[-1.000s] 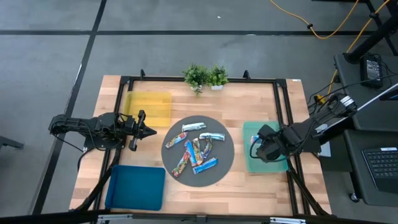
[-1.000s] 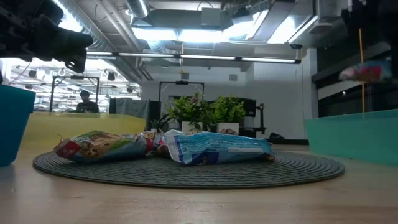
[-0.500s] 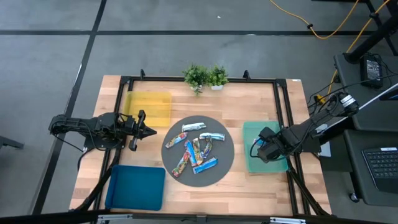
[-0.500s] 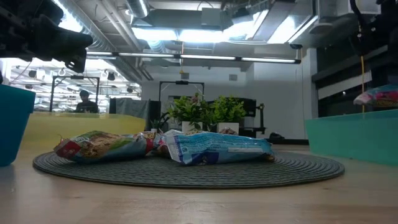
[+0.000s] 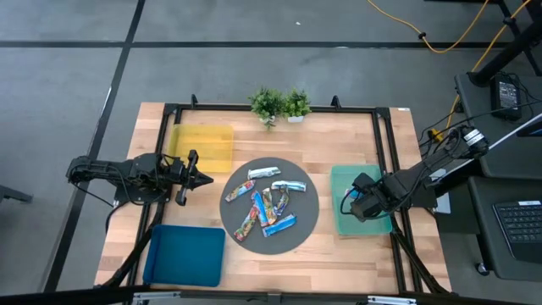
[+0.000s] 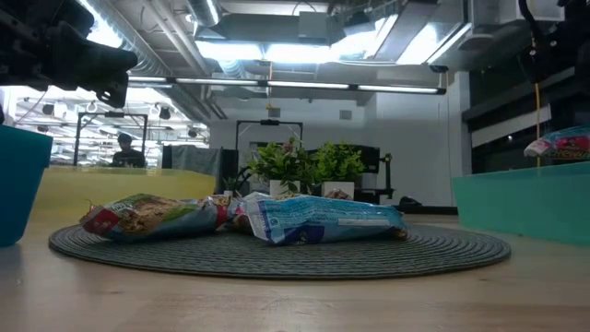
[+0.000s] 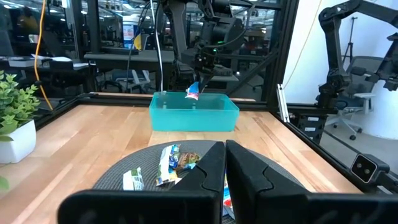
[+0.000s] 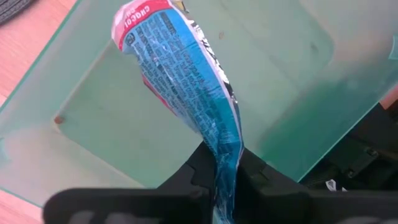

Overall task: Pick and place Granola Bars by type
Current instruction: Put the red granola bar into the green bin

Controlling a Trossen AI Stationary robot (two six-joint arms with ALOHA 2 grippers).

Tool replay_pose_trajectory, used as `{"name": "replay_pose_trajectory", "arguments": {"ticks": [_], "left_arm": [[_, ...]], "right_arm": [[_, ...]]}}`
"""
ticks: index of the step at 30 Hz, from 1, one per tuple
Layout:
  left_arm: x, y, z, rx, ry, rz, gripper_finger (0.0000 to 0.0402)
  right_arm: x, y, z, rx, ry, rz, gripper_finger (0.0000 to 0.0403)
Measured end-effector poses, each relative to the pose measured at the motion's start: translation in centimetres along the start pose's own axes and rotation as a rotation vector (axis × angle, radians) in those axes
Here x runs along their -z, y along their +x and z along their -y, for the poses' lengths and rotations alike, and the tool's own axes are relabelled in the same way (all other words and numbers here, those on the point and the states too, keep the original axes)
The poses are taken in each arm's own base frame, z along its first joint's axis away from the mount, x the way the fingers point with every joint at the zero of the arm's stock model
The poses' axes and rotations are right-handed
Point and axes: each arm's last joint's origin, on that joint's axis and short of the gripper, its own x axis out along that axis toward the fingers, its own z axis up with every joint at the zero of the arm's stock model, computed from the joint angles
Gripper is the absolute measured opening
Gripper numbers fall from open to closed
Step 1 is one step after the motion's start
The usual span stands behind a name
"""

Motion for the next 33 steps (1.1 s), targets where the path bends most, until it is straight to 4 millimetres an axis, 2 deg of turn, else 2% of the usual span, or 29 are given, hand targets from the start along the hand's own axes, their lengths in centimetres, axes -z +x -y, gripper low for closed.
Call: {"name": "replay_pose_trajectory", "arguments": {"ticks": [5,14,19,24,29,33], "left_arm": [[0.0,0.0,0.0,0.0,0.0,0.0,0.0006],[0.0,0.0,0.0,0.0,0.0,0.0,0.0007],[0.0,0.0,0.0,0.0,0.0,0.0,0.0007],[0.0,0.0,0.0,0.0,0.0,0.0,0.0007],[0.0,0.0,0.0,0.0,0.0,0.0,0.0007],[0.0,0.0,0.0,0.0,0.0,0.0,0.0007]], "right_arm": [[0.0,0.0,0.0,0.001,0.002,0.0,0.0045],[-0.2,0.0,-0.4,-0.043,0.007,0.019,0.0026],[-0.3,0.1,-0.7,-0.065,0.011,0.05,0.0037],[0.0,2.8,-0.9,-0.108,0.015,0.043,0.0037],[0.7,5.5,0.3,-0.045,0.065,-0.011,0.0025],[0.9,6.8,0.5,-0.061,0.073,-0.037,0.0036]]}}
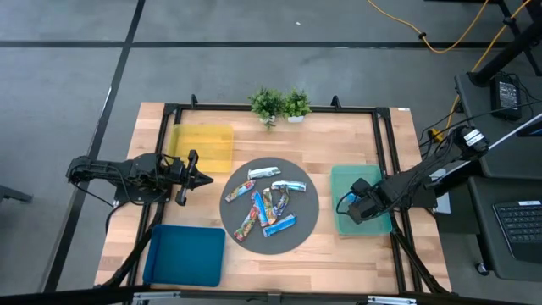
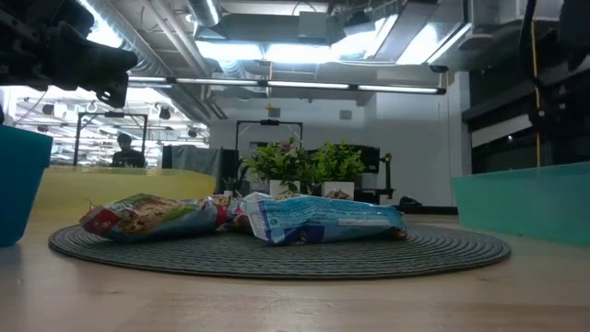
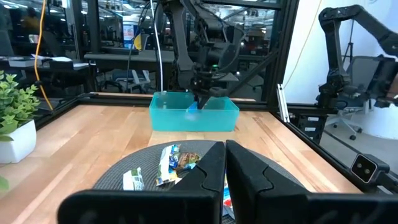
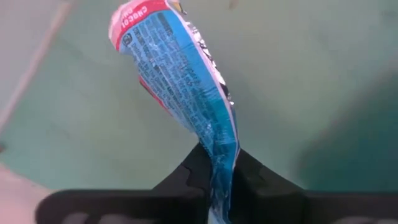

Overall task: Pick and place Granola Bars by type
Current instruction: Put the red granola bar into the green bin, then put the yellow granola bar into the blue bin

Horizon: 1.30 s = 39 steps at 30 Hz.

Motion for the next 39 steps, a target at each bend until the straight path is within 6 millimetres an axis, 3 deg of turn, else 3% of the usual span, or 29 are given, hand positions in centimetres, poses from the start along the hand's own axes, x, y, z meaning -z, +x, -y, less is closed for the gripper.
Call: {"name": "replay_pose_trajectory", "arguments": {"ticks": [13,29,39], "left_arm": [[0.0,0.0,0.0,0.0,0.0,0.0,0.0006],[0.0,0.0,0.0,0.0,0.0,0.0,0.0008],[0.0,0.0,0.0,0.0,0.0,0.0,0.0008]], "right_arm": [[0.0,0.4,-0.1,-0.028,0.013,-0.002,0.0077],[-0.8,-5.0,-1.7,-0.031,-0.009,0.087,0.0159],[-1.3,-6.1,-3.0,-0.137,-0.058,0.202,0.0183]]}}
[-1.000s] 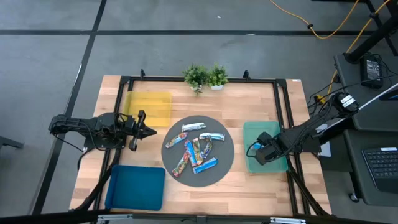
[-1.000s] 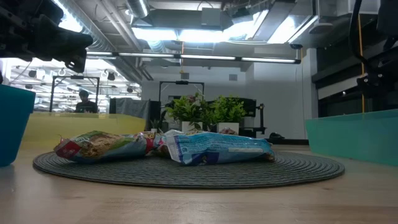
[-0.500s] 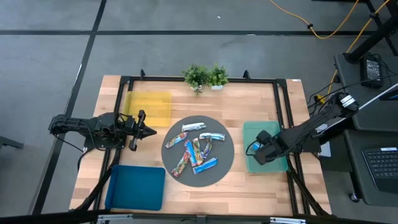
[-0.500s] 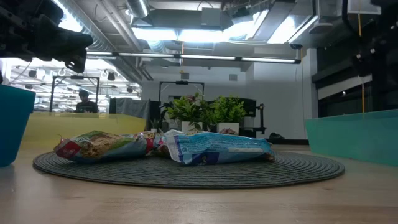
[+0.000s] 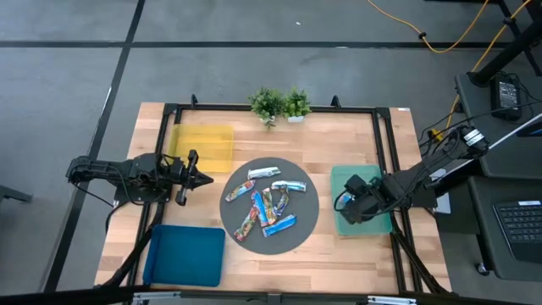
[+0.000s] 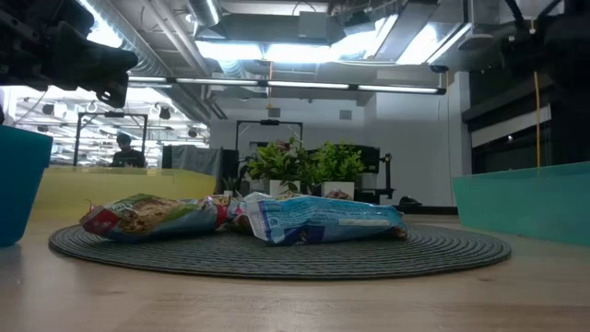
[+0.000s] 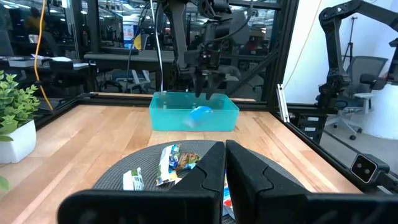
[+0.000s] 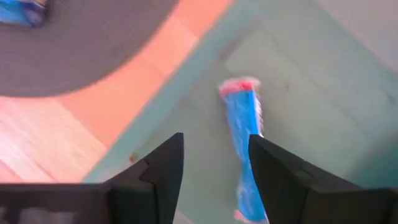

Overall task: Pick and place Granola Bars by type
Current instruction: Put the yellow granola bar into the blue bin

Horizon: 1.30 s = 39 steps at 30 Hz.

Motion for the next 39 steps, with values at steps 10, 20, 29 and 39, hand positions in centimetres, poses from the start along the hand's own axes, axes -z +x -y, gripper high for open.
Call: {"name": "replay_pose_trajectory", "arguments": {"ticks": [10,20,29,39], "left_arm": [[0.0,0.0,0.0,0.0,0.0,0.0,0.0008],[0.0,0.0,0.0,0.0,0.0,0.0,0.0008],[0.0,0.0,0.0,0.0,0.0,0.0,0.0008],[0.0,0.0,0.0,0.0,0.0,0.0,0.0008]], "right_arm": [[-0.6,0.0,-1.0,-0.102,-0.078,0.062,0.0178],[-3.8,-2.3,-3.6,-0.105,-0.262,0.203,0.0178],[-8.7,-1.8,-8.5,-0.012,-0.588,0.266,0.0178],[-13.2,2.5,-11.9,0.097,-0.96,0.244,0.0178]]}}
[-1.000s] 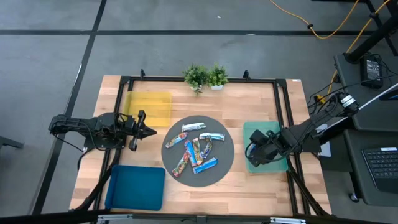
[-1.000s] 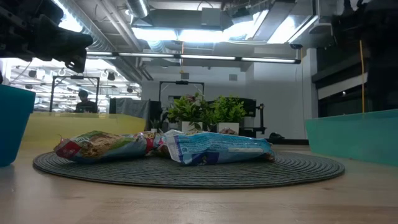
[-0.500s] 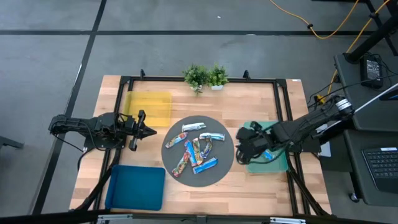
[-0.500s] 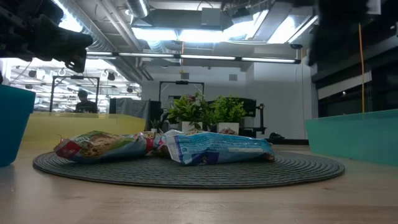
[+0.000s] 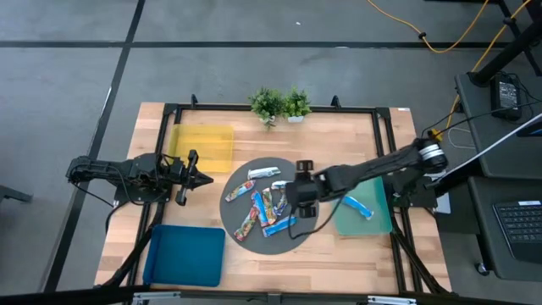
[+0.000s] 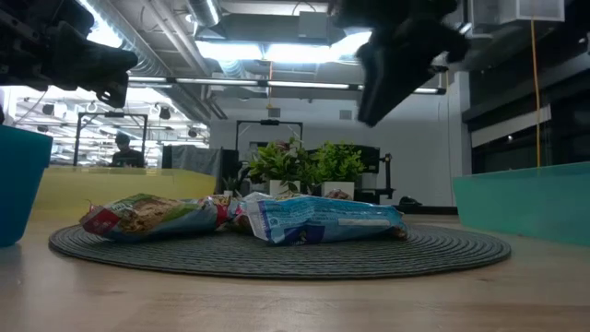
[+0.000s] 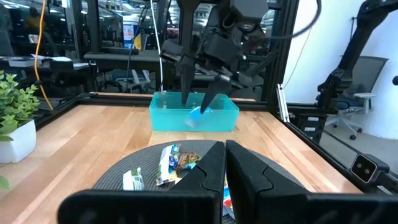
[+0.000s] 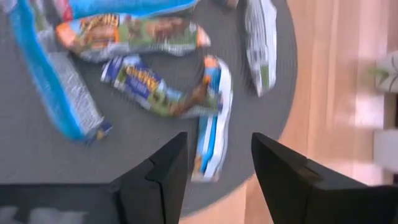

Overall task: Pick and place Granola Bars by type
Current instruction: Put the yellow granola bar into the blue bin

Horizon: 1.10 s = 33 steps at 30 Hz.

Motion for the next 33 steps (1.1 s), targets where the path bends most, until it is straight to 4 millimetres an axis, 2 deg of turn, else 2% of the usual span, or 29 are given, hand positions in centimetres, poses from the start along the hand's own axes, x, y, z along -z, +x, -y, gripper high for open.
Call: {"name": "replay_pose_trajectory", "arguments": {"ticks": [4,8,16,21,27,30,33], "left_arm": [[0.0,0.0,0.0,0.0,0.0,0.0,0.0007],[0.0,0.0,0.0,0.0,0.0,0.0,0.0006],[0.0,0.0,0.0,0.0,0.0,0.0,0.0006],[0.0,0.0,0.0,0.0,0.0,0.0,0.0008],[0.0,0.0,0.0,0.0,0.0,0.0,0.0006],[0.0,0.0,0.0,0.0,0.0,0.0,0.0008],[0.0,0.0,0.0,0.0,0.0,0.0,0.0008]], "right_arm": [[-1.2,1.4,0.4,0.008,0.017,0.025,0.0178],[-1.4,2.2,0.4,-0.026,0.026,0.024,0.0178],[-1.4,2.5,0.2,-0.048,0.02,0.015,0.018],[-1.4,2.4,0.2,-0.059,0.013,0.016,0.022],[-1.2,2.9,-0.6,-0.101,-0.109,0.007,0.0286],[-0.9,4.0,-1.1,-0.092,-0.134,-0.043,0.0298],[-0.7,5.2,-0.7,-0.06,-0.025,-0.086,0.0297]]}}
